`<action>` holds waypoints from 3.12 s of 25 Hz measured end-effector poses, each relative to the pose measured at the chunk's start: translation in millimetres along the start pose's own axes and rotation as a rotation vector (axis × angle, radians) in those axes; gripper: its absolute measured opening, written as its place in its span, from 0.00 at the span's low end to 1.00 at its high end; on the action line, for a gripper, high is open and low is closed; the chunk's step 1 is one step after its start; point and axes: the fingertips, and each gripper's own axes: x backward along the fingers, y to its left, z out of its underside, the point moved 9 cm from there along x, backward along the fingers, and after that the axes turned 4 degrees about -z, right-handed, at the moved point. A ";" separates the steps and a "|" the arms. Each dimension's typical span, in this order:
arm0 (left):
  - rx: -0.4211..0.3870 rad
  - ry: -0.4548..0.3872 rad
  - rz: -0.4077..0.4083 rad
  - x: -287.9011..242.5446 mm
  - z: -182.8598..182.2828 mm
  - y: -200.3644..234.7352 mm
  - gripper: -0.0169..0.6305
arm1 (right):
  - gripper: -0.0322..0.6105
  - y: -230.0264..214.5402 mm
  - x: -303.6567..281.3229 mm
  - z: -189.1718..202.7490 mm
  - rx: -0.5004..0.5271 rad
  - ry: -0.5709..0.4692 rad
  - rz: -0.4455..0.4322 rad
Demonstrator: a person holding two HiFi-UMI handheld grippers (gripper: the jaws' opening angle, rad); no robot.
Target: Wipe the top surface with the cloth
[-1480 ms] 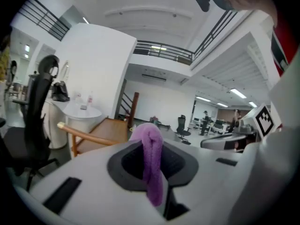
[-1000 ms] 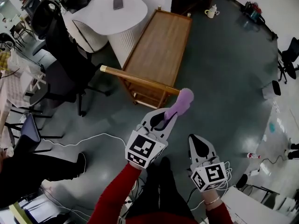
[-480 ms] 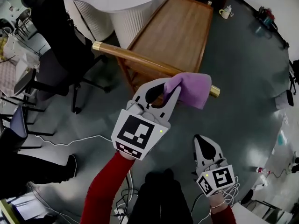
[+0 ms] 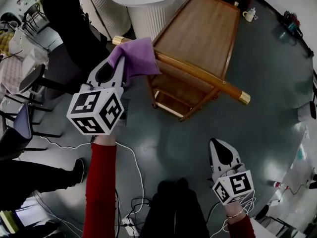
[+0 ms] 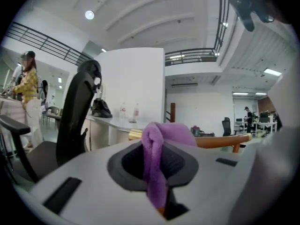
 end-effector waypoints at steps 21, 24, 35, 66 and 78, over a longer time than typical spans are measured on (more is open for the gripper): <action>0.013 0.076 0.867 77.7 63.2 -168.1 0.11 | 0.07 -34.0 -16.9 41.2 0.026 0.013 0.069; -0.079 0.049 0.834 49.8 88.3 -179.6 0.11 | 0.07 -48.0 -32.8 59.8 0.049 -0.028 0.086; -0.186 -0.061 0.654 -3.3 131.8 -165.8 0.11 | 0.07 -56.8 -88.7 71.7 0.160 -0.218 0.083; 0.137 -0.115 0.117 29.5 183.3 10.1 0.11 | 0.07 -58.0 -105.9 91.5 0.116 -0.242 0.100; 0.109 0.096 0.662 19.9 284.1 -182.9 0.11 | 0.07 -85.2 -84.7 116.3 0.039 -0.232 0.247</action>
